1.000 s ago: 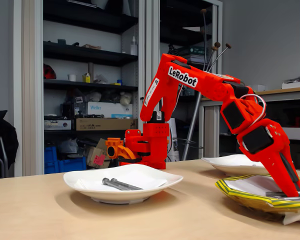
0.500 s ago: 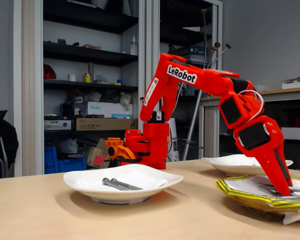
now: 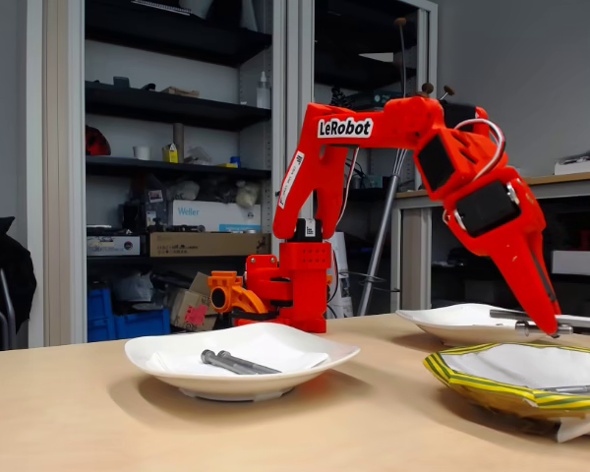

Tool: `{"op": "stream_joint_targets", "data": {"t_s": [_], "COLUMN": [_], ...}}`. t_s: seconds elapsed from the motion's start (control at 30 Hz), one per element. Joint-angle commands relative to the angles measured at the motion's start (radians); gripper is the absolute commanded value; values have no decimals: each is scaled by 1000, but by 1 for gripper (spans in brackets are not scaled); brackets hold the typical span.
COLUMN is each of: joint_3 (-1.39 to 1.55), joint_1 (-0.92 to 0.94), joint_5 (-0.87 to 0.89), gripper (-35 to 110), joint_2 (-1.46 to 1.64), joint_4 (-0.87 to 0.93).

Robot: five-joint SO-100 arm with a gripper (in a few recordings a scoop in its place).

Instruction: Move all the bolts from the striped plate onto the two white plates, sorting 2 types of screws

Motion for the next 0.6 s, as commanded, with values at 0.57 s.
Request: {"op": "stream_joint_targets", "data": {"t_s": [0.57], "joint_3": [229], "joint_1": [-155], "joint_5": [348], "gripper": [2], "joint_2": [-3], "joint_4": [-307]}}
